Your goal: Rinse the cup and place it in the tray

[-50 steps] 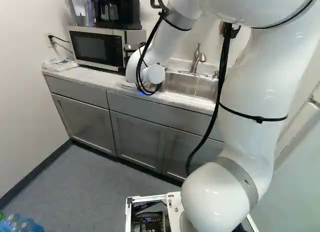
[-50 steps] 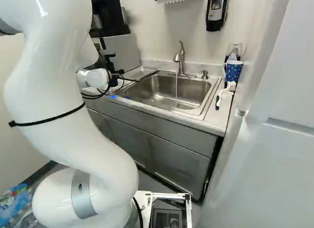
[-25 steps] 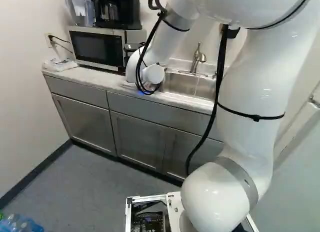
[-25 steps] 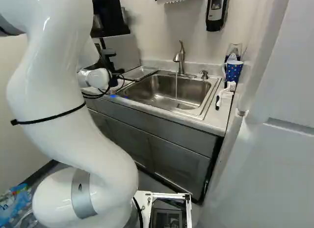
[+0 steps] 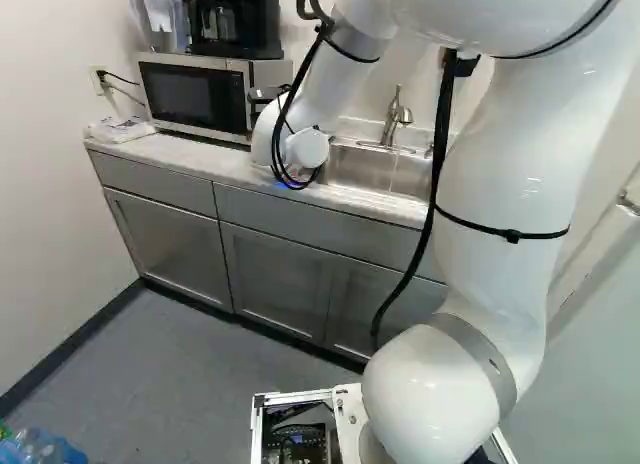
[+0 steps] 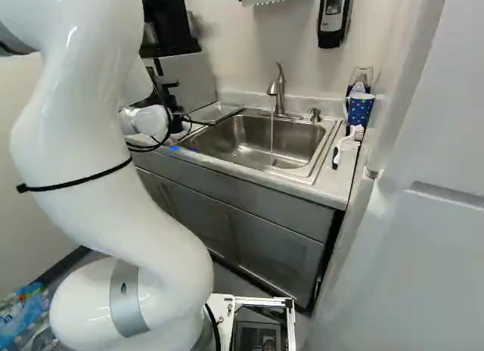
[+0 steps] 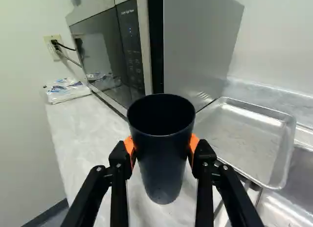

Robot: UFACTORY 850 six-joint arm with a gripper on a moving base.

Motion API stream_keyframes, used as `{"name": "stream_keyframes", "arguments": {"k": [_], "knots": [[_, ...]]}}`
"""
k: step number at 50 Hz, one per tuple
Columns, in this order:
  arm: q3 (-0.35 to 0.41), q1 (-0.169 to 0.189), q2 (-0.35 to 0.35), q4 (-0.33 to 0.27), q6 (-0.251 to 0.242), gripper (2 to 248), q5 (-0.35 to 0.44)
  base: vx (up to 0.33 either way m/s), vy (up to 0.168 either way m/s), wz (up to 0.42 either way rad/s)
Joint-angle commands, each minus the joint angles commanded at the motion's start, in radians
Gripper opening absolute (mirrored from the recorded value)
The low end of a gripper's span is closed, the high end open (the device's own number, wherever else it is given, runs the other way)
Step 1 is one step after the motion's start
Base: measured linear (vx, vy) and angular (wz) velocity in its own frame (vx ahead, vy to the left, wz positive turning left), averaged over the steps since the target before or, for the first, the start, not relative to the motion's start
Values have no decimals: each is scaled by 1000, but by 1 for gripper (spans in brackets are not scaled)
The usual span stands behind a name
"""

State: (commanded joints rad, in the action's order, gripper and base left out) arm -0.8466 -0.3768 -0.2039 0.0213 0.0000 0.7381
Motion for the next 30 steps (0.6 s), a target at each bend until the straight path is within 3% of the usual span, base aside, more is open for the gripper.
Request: {"name": "stream_keyframes", "arguments": {"k": [12,30], "knots": [[-1,4,16,0,0,124,0,0,0,0],[18,47,70,0,0,124,0,0,0,0]]}}
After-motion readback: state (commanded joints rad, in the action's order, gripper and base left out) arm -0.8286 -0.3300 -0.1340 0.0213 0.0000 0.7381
